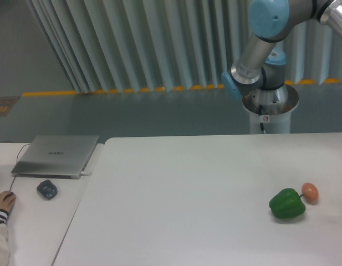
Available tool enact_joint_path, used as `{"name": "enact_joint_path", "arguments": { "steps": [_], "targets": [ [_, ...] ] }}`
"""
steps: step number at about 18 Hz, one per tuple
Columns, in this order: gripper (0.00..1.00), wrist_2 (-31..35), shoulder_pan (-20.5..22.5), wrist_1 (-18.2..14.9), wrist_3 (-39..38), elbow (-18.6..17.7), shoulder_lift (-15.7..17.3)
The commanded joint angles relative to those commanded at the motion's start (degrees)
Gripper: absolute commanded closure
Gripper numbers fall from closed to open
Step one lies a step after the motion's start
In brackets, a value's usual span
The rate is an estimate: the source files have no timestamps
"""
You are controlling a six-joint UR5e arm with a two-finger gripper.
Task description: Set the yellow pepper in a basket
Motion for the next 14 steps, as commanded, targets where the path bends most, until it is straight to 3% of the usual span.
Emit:
{"name": "enact_joint_path", "arguments": {
  "steps": [7, 14],
  "targets": [
    [0.22, -0.09, 0.00, 0.00, 0.00, -0.44, 0.00],
    [0.22, 0.00, 0.00, 0.00, 0.00, -0.44, 0.09]
  ]
}}
